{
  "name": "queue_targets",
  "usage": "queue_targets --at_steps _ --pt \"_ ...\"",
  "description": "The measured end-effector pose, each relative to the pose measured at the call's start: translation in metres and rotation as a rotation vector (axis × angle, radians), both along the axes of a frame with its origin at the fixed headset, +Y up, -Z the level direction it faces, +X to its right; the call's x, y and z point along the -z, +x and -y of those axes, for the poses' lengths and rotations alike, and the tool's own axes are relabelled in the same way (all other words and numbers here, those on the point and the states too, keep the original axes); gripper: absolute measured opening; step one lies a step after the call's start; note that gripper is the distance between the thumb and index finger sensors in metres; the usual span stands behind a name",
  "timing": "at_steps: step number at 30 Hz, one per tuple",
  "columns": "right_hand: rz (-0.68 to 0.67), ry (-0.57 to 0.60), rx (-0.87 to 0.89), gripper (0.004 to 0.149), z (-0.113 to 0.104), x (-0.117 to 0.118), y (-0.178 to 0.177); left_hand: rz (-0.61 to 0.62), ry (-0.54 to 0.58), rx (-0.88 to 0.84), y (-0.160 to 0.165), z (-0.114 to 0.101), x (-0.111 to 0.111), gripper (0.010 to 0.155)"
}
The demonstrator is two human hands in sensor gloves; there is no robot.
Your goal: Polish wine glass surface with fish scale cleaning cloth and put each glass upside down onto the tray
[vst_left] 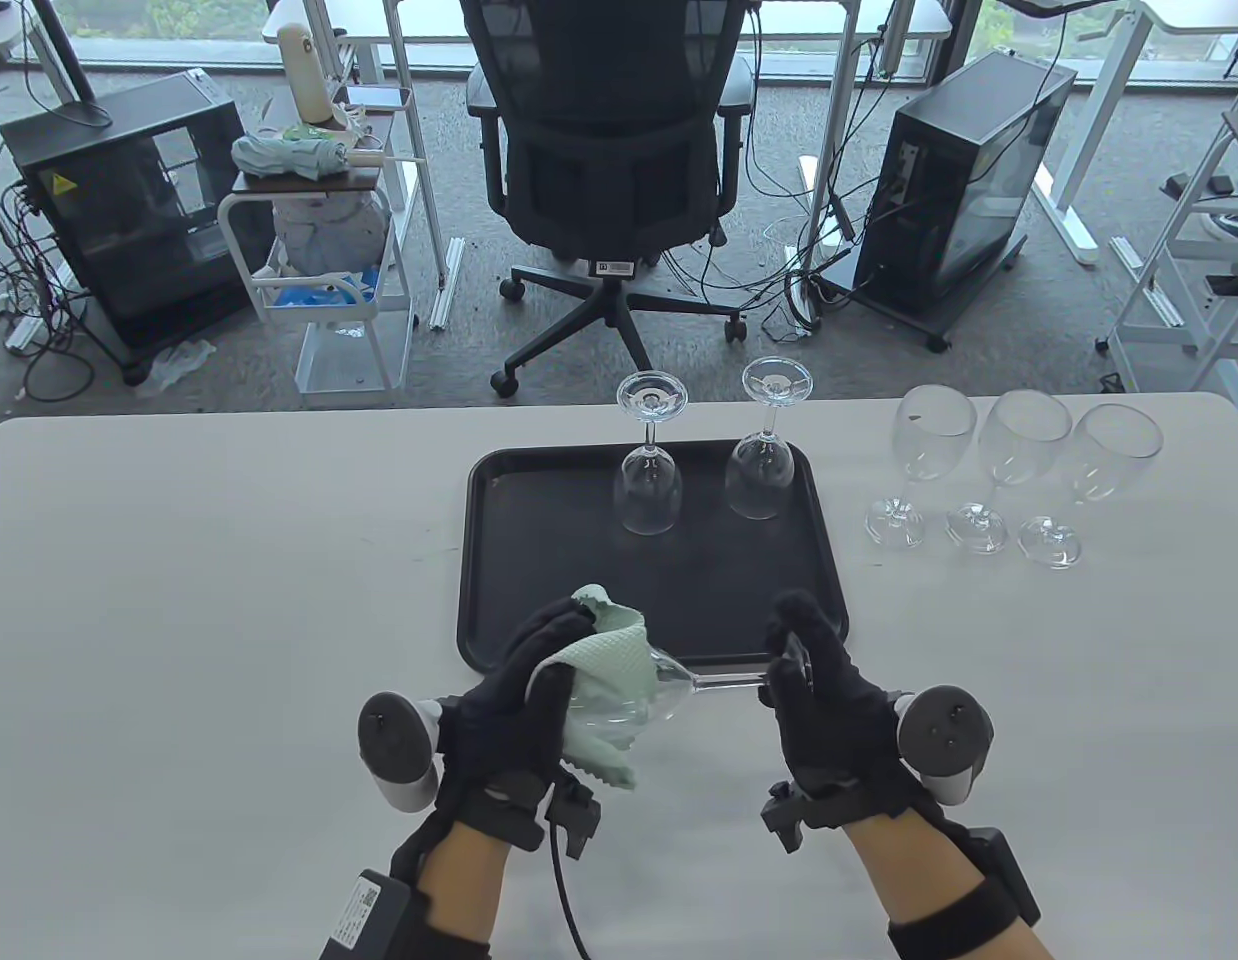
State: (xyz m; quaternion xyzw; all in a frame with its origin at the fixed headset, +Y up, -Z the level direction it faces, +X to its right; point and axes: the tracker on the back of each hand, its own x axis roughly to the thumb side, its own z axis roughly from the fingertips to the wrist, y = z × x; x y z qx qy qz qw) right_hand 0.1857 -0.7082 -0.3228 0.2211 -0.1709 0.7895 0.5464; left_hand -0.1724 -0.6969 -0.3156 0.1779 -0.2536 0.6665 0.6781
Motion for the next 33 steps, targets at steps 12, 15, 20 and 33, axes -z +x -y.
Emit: queue_targets --at_steps 12,15,20,33 --pt "0.134 0.004 0.013 0.077 0.004 0.009 0.028 -0.176 -0.027 -0.217 -0.115 -0.004 -0.004 0.05" --pt "0.15 0.0 0.015 0.081 0.003 0.009 0.029 -0.178 -0.032 -0.213 -0.116 -0.004 -0.003 0.05" --pt "0.28 0.039 -0.073 0.086 -0.026 0.007 0.011 -0.197 -0.008 -0.184 -0.108 -0.008 -0.004 0.051" --pt "0.368 0.225 -0.908 0.072 -0.079 0.131 -0.208 -0.169 -0.013 -0.189 -0.101 -0.007 -0.002 0.051"
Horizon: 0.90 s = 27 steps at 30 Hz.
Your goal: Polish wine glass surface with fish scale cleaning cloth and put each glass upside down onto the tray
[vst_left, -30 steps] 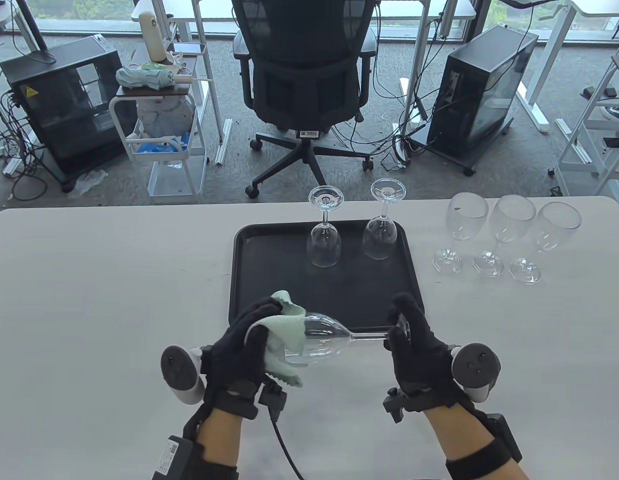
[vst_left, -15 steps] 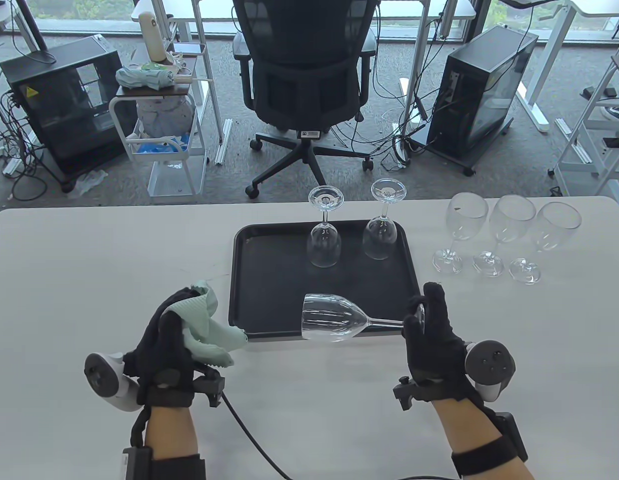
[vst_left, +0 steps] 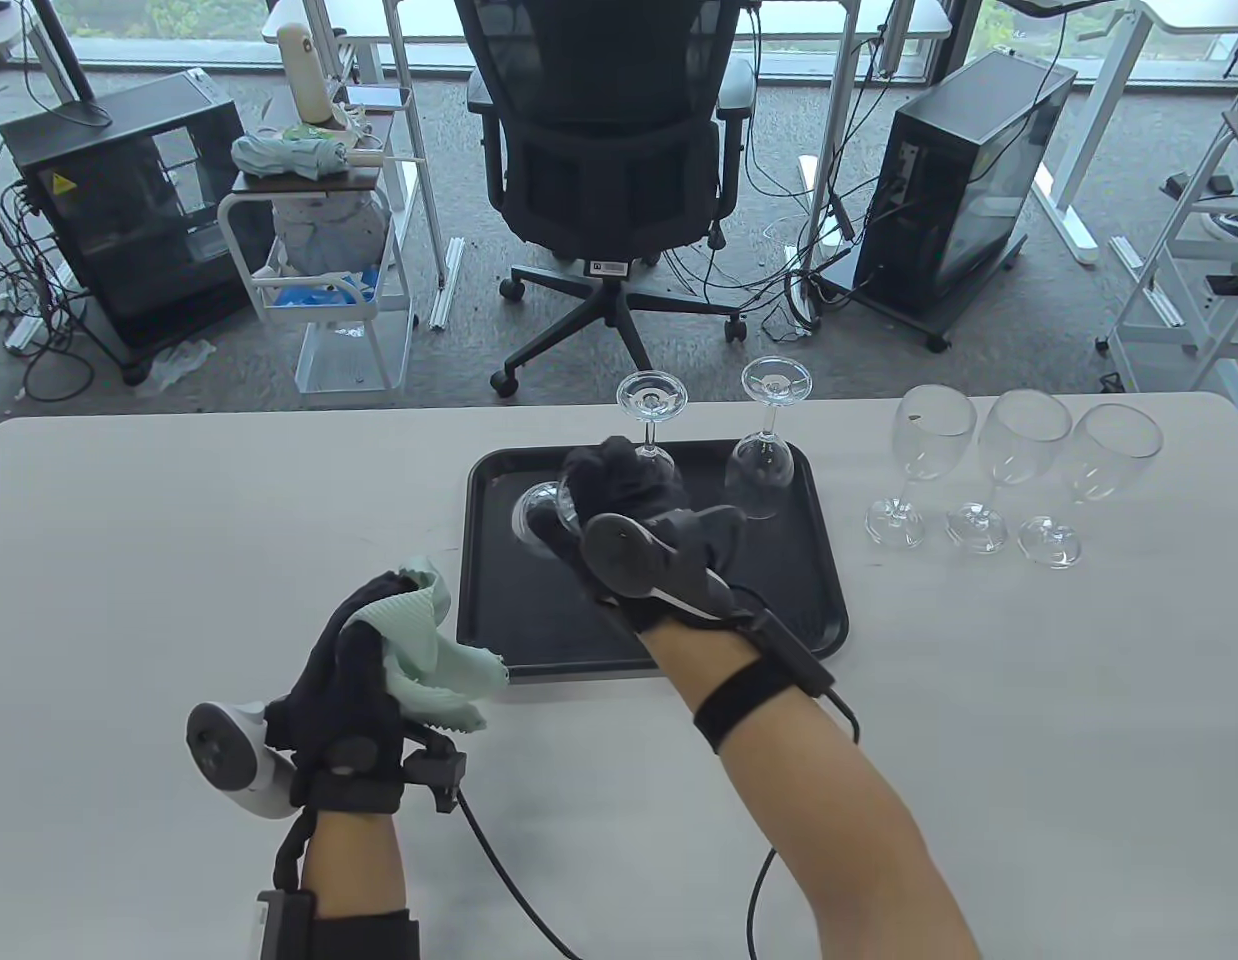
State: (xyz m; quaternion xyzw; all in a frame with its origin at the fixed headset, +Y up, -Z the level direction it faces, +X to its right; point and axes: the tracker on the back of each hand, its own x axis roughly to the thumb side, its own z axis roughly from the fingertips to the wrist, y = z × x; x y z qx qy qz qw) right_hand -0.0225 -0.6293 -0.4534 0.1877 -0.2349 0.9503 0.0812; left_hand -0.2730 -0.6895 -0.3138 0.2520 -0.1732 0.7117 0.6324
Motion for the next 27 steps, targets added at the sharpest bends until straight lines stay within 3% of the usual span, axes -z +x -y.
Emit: queue_targets --at_steps 6,13,16,22,27 --pt "0.076 -0.069 -0.079 0.07 0.027 0.035 -0.041 0.009 -0.013 -0.01 0.0 0.003 0.002 0.051" --pt "0.186 -0.133 -0.124 0.068 0.014 0.059 -0.059 0.002 -0.017 -0.01 0.001 0.004 0.003 0.051" --pt "0.229 -0.266 -0.126 0.082 0.019 0.067 -0.061 0.004 -0.019 -0.018 0.0 0.004 0.003 0.051" --pt "0.148 -0.218 -0.095 0.089 0.022 0.046 -0.046 0.023 -0.015 -0.019 0.004 0.002 0.003 0.051" --pt "0.009 -0.191 0.027 0.071 0.022 0.004 -0.004 0.032 -0.012 -0.005 0.006 0.0 0.003 0.051"
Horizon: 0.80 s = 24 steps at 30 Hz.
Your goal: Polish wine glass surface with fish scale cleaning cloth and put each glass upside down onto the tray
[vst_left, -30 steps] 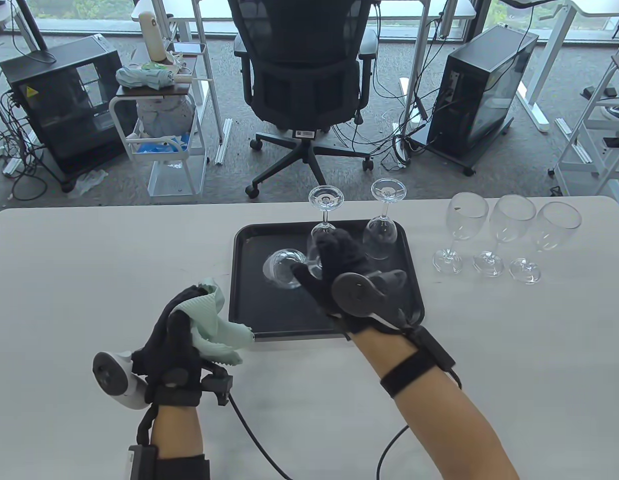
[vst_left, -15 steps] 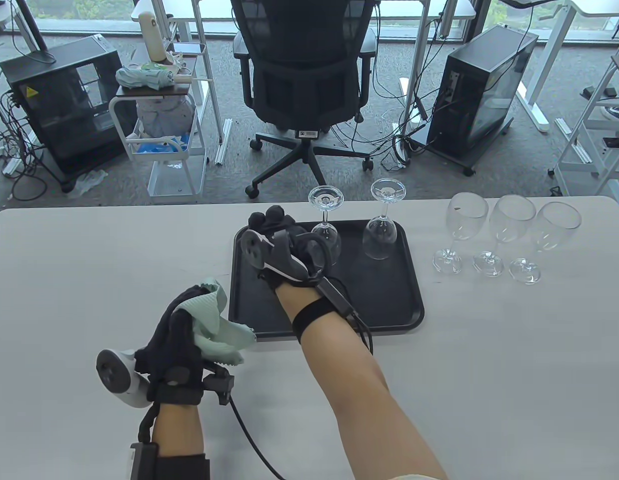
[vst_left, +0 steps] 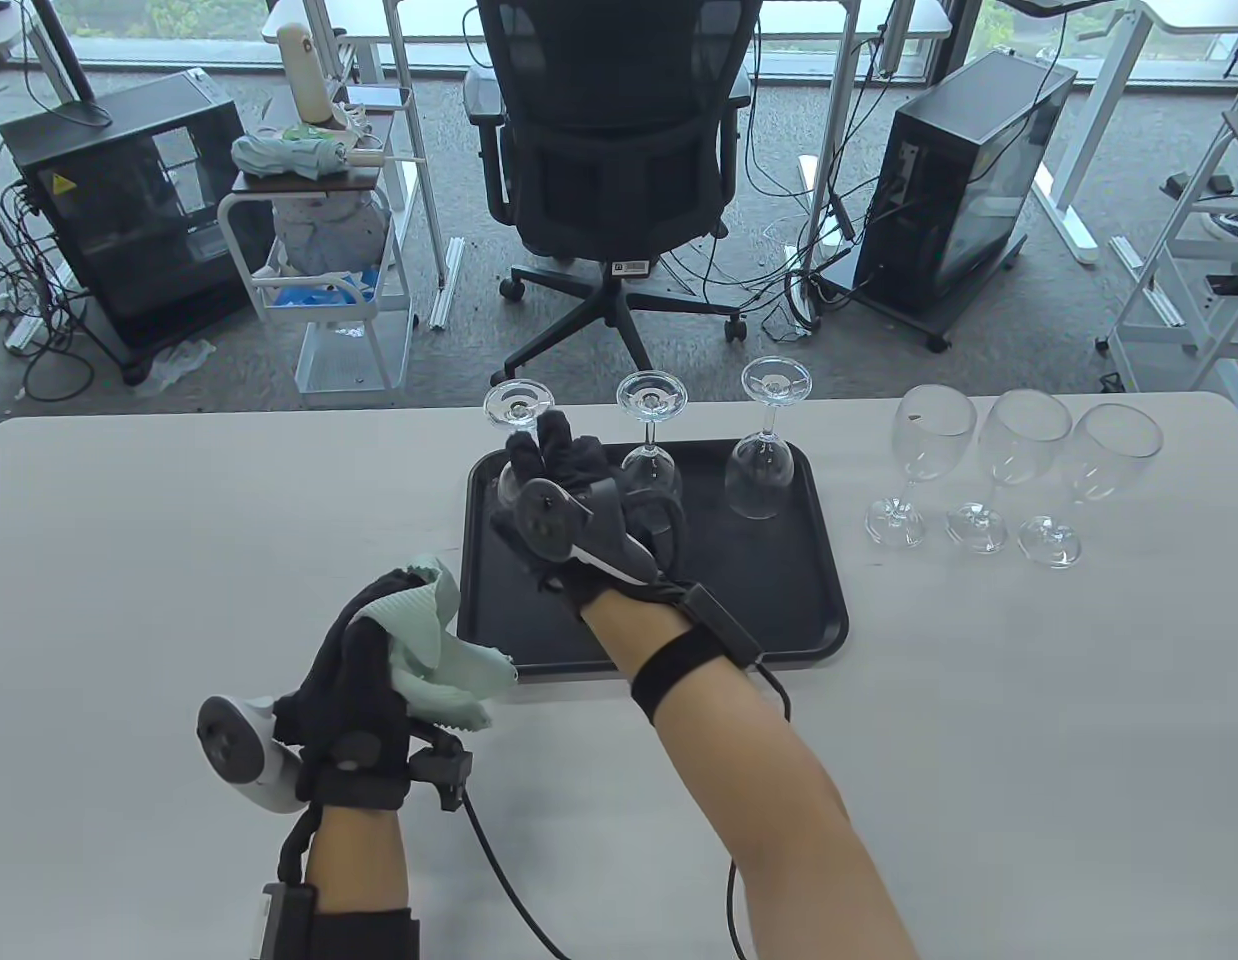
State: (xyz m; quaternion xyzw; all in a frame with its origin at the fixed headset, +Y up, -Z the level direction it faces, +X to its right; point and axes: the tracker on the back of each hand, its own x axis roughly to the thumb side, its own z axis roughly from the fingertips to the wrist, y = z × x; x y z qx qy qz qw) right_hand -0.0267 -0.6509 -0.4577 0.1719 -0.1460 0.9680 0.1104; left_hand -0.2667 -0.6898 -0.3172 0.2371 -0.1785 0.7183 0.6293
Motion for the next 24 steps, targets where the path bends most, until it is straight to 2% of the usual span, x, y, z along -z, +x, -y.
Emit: queue_targets --at_steps 2,4,8,10,12,15,18,24 --pt "-0.016 -0.083 0.149 0.067 0.007 -0.017 0.037 -0.008 -0.005 0.009 0.002 -0.002 -0.001 0.051" --pt "0.023 -0.12 0.221 0.065 0.013 -0.027 0.071 0.001 -0.002 0.007 0.005 -0.003 -0.002 0.051" --pt "0.193 -0.198 0.379 0.064 0.032 -0.043 0.167 0.013 0.001 -0.003 0.008 -0.004 -0.003 0.051" --pt "0.328 -0.234 0.462 0.065 0.046 -0.048 0.221 0.014 0.001 -0.011 0.008 -0.004 -0.003 0.051" --pt "0.535 -0.258 0.58 0.066 0.063 -0.058 0.295 0.016 0.002 -0.017 0.009 -0.003 -0.003 0.052" --pt "0.756 -0.249 0.69 0.075 0.083 -0.069 0.365 -0.006 -0.005 -0.026 0.01 -0.003 -0.004 0.051" --pt "0.895 -0.292 0.758 0.086 0.098 -0.074 0.411 -0.008 -0.009 -0.032 0.01 -0.002 -0.004 0.052" --pt "0.971 -0.301 0.872 0.091 0.111 -0.063 0.451 -0.017 -0.002 -0.056 0.011 -0.002 -0.005 0.052"
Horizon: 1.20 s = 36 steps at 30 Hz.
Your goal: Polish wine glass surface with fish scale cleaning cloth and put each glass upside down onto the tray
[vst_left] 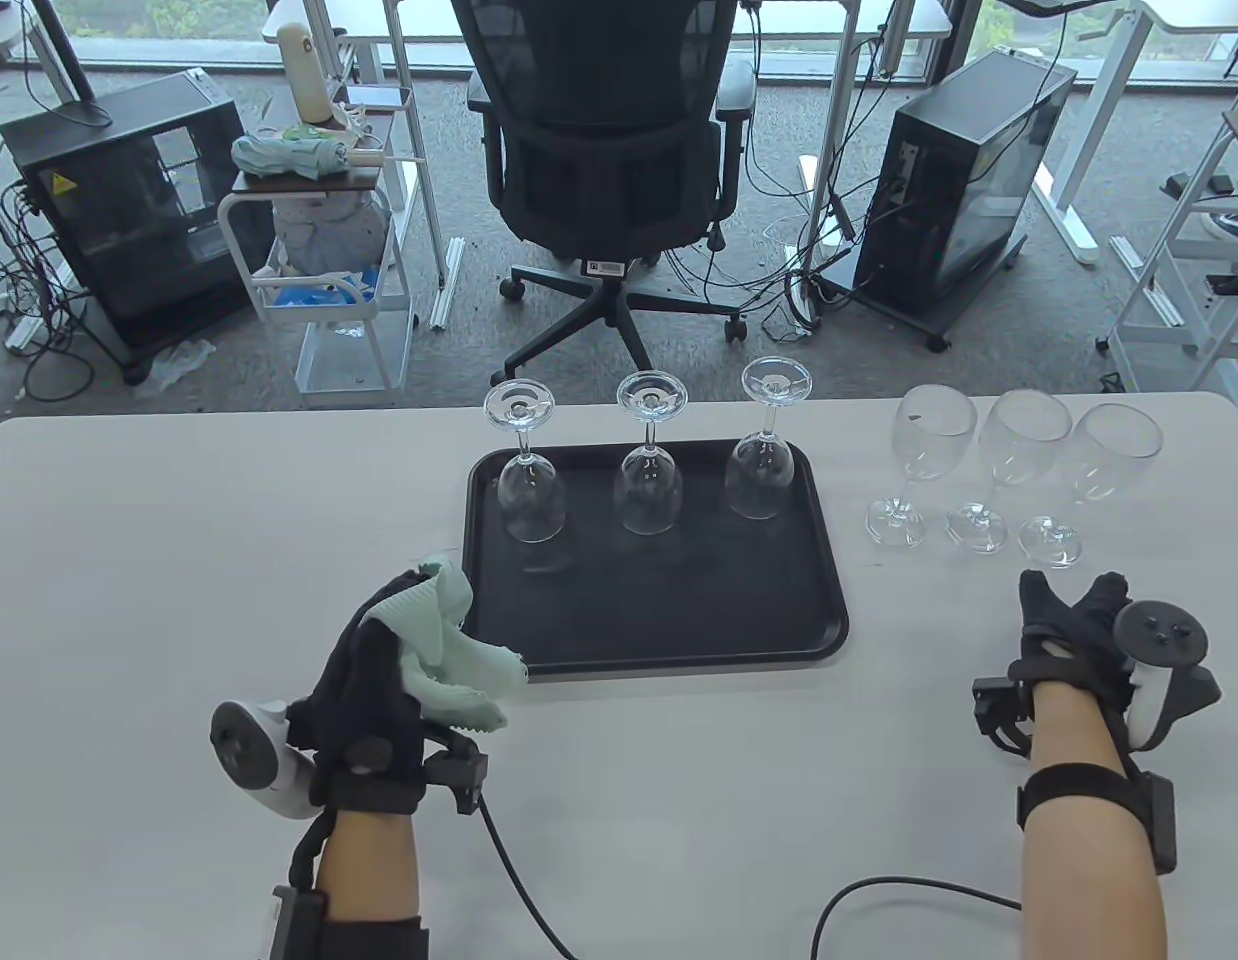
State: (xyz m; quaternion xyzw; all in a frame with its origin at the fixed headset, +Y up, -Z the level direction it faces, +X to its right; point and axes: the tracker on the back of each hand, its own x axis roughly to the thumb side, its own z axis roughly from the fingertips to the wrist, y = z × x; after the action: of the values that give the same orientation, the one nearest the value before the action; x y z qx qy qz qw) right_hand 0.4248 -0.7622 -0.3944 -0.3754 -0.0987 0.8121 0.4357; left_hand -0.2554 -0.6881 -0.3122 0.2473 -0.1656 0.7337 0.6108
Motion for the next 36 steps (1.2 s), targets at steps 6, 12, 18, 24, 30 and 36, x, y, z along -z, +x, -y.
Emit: queue_targets --at_steps 6,12,18,24,30,36 --pt "0.01 -0.01 0.064 0.09 0.007 0.031 0.021 -0.014 -0.003 0.009 0.003 -0.001 0.0 0.053" --pt "0.005 -0.02 0.069 0.09 0.013 0.062 0.033 -0.001 0.01 0.008 0.005 -0.006 -0.003 0.053" --pt "0.05 -0.025 0.069 0.089 0.012 0.09 0.039 0.012 0.024 0.013 0.007 -0.015 -0.009 0.053" --pt "0.105 -0.012 0.118 0.076 0.014 0.109 0.048 0.008 0.023 0.032 0.007 -0.017 -0.01 0.054" --pt "0.122 -0.003 0.173 0.054 0.022 0.115 0.051 0.008 -0.006 0.045 0.009 -0.013 -0.007 0.054" --pt "0.151 0.07 0.191 0.044 0.02 0.094 0.06 0.021 -0.021 0.031 0.011 -0.012 -0.003 0.054"
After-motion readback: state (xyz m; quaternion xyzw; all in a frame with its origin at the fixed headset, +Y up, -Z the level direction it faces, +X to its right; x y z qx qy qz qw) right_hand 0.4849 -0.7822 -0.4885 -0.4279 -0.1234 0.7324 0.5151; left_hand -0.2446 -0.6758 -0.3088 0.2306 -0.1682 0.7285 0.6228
